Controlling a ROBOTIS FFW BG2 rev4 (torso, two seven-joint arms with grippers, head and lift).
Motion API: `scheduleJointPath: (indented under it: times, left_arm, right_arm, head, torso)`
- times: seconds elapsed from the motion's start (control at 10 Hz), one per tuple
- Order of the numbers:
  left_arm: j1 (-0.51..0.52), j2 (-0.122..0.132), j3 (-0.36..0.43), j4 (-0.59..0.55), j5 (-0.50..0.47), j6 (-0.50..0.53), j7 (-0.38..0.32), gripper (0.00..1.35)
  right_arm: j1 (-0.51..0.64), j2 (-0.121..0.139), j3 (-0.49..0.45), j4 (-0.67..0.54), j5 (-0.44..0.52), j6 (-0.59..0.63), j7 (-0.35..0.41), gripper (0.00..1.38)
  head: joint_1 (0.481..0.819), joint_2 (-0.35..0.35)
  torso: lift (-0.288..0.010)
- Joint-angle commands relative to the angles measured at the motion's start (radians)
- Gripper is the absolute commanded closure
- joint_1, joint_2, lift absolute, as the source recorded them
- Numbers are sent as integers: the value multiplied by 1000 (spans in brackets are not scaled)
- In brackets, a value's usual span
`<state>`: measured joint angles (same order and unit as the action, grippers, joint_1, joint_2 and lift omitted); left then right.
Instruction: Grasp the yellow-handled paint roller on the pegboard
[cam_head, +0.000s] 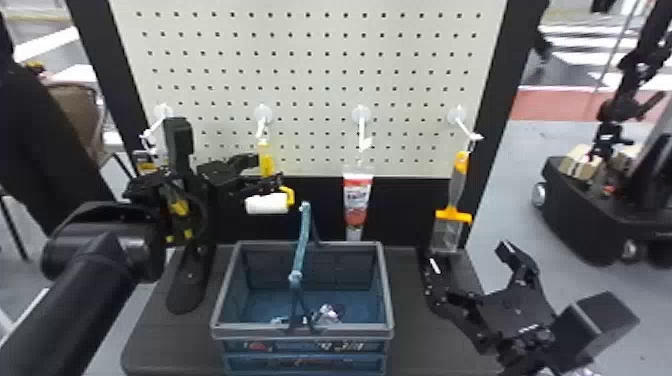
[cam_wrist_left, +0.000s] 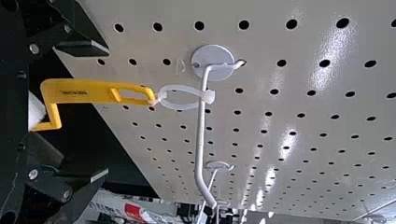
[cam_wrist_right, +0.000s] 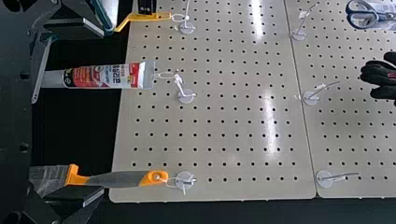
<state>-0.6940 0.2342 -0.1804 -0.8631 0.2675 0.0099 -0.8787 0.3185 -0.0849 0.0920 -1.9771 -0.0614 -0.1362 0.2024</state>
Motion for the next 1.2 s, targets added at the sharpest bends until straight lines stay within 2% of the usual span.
scheduleJointPath:
  times: [0.0, 0.2, 0.3, 0.4, 1.1]
  left_arm:
    - [-1, 1, 1, 0, -4, 10, 4, 800]
    - [1, -1, -2, 0, -7, 21, 7, 872]
    - [5, -3, 1, 0, -2, 21, 17, 1256]
    - [5, -1, 2, 0, -1, 24, 17, 1220]
    - [12, -3, 4, 0, 7, 2, 18, 1216]
  right_arm:
    - [2, -3, 0, -2, 0, 0, 0, 125]
    - [0, -3, 0, 0, -2, 0, 0, 125]
    - [2, -6, 0, 0, -3, 0, 0, 125]
    - [4, -6, 0, -2, -3, 0, 0, 125]
    - [15, -9, -5, -5, -5, 0, 0, 125]
  head:
    - [549, 0]
    - [549, 0]
    - [549, 0]
    - [549, 0]
    - [549, 0]
  torso:
    - [-100]
    - [-100]
    - [-100]
    - [-100]
    - [-100]
